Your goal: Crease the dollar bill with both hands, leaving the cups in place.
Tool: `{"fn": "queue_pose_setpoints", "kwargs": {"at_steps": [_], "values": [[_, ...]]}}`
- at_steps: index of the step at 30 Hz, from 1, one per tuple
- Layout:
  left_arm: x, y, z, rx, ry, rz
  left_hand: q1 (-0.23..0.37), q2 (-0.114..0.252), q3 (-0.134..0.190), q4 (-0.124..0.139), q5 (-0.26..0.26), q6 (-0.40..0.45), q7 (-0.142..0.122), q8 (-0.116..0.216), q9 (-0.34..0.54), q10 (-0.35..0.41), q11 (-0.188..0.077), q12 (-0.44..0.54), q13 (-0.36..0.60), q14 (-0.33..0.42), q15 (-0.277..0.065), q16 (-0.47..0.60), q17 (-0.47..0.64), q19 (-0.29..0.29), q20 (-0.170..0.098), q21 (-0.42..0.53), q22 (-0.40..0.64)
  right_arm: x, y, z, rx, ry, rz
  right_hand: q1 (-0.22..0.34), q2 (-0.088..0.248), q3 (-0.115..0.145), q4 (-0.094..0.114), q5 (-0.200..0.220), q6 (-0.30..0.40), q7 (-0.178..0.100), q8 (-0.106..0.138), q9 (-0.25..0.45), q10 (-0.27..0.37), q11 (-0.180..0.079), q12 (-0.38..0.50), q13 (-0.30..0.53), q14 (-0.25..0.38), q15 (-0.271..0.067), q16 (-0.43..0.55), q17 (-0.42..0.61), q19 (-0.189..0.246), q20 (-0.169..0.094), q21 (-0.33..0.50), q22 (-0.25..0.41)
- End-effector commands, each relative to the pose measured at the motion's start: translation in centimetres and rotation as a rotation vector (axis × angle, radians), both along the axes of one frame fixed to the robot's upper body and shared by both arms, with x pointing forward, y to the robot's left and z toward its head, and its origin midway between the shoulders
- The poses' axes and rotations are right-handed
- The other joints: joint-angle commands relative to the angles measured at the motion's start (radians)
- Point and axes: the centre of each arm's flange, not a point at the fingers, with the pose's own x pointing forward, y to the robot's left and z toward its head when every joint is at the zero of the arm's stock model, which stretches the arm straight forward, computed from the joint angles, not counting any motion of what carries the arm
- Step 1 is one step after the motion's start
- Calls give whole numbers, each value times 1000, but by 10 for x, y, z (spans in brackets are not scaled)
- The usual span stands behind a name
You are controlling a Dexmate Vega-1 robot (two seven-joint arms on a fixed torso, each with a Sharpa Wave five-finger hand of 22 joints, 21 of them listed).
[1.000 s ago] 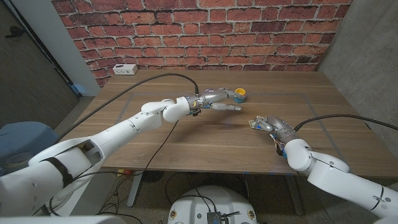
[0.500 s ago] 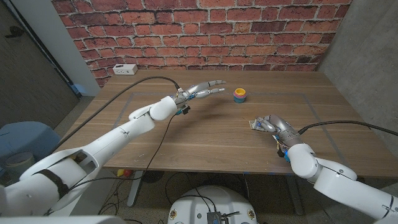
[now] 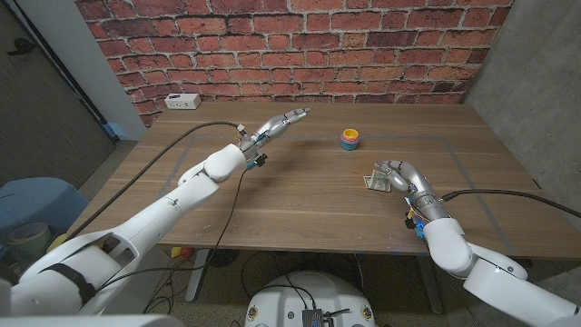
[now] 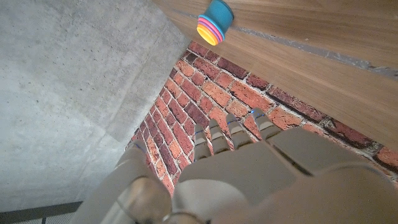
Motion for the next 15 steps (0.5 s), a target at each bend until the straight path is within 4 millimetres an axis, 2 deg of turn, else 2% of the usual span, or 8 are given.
{"fn": "queue_pose_setpoints", "kwargs": {"at_steps": [1,2,3,6,10,15], "values": [[-4,25,-7,-186,85,-58,-10,5,-3,5,-2,-29,-13,-1,2,-37,-6,-4,0,-22,-2,-4,0,4,-21,0,4,-4,-14,-6,195,-115,94,12,-4,-6,-7,4,-40,-7,-4,1,-53,-6,0,5,-39,4,-10,4,-25,-1,-13,0],[-5,26,-8,-194,90,-62,-10,6,-3,5,-2,-31,-13,-1,2,-40,-7,-5,0,-23,-3,-4,0,4,-21,0,4,-4,-15,-6,215,-122,107,11,-10,-10,-9,3,-53,-6,-4,1,-66,-4,-1,5,-46,11,-11,4,-28,1,-13,0],[-5,28,-9,-203,93,-66,-10,8,-2,6,-1,-34,-14,0,1,-45,-7,-4,-1,-27,-5,-4,0,5,-37,1,4,-2,-16,-6,236,-127,123,9,-11,-14,-9,3,-59,-5,-3,1,-79,-11,-1,5,-52,13,-11,4,-32,2,-14,0],[-7,32,-12,-229,110,-80,-10,14,0,7,0,-45,-14,-1,1,-59,-5,-4,-2,-38,-11,-5,-1,9,-52,2,4,1,-19,-5,296,-149,171,3,-19,-24,-10,1,-91,-4,-7,1,-94,0,2,5,-64,21,-13,4,-43,9,-17,0],[-9,40,-15,-270,135,-104,-10,22,2,10,2,-63,-17,0,-1,-73,-9,-1,-4,-56,-23,-5,-4,10,-91,1,2,6,-23,-4,375,-176,222,-5,-35,-37,-13,-2,-111,-3,-6,0,-108,3,4,4,-73,28,-15,1,-45,15,-18,0],[-14,51,-19,-308,156,-126,-8,27,4,11,3,-71,-13,1,-2,-89,-11,-1,-7,-78,-37,-8,-6,9,-117,-1,1,10,-28,0,452,-213,289,-23,-63,-57,-16,-6,-130,1,-4,0,-123,14,6,4,-80,38,-17,-5,-48,21,-18,-1]]}}
